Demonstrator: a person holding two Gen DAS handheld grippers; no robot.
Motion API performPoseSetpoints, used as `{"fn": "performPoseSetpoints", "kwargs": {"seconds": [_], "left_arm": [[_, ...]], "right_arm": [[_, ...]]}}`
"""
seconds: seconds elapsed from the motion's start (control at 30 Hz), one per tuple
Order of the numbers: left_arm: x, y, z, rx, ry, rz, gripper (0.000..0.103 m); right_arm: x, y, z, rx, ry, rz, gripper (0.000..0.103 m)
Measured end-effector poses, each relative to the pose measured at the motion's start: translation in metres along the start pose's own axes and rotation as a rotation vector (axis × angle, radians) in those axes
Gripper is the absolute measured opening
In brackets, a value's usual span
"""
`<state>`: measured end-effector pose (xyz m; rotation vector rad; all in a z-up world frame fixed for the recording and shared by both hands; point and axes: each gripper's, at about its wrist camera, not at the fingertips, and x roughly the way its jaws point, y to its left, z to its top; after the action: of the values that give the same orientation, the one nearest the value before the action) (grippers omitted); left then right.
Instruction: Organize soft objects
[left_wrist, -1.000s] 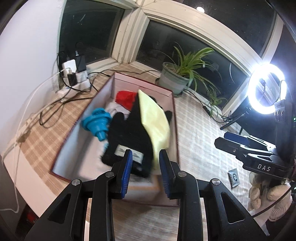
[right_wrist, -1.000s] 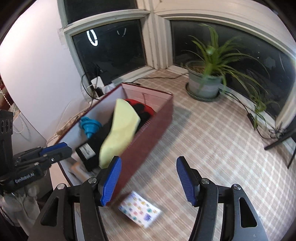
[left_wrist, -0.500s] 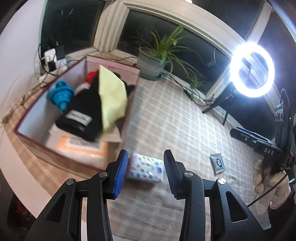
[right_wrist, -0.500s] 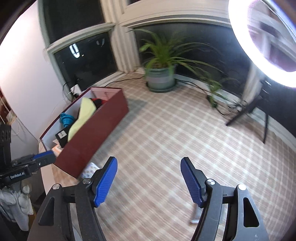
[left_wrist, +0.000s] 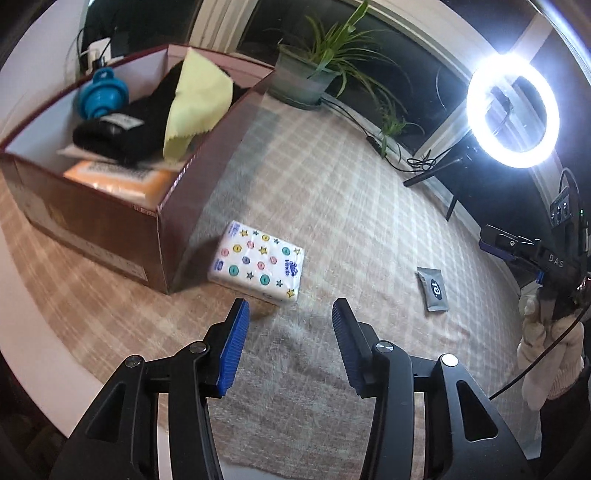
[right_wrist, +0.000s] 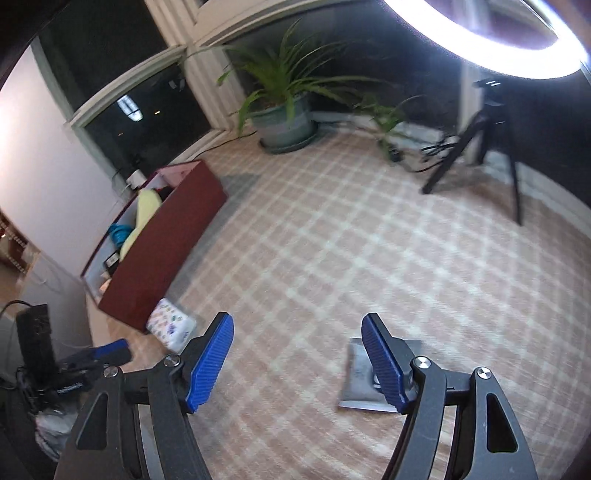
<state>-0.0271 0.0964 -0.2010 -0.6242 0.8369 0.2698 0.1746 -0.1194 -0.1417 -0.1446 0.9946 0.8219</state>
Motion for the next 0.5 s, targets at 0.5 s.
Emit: {"fn": "performPoseSetpoints", "kwargs": {"seconds": [0.5], "left_arm": [[0.027,0.020,0.007,-0.112,0.012,0.039,0.045]], "right_arm": [[0.121,0.075,0.020,-0.159,0.273,0.311,0.039]]}}
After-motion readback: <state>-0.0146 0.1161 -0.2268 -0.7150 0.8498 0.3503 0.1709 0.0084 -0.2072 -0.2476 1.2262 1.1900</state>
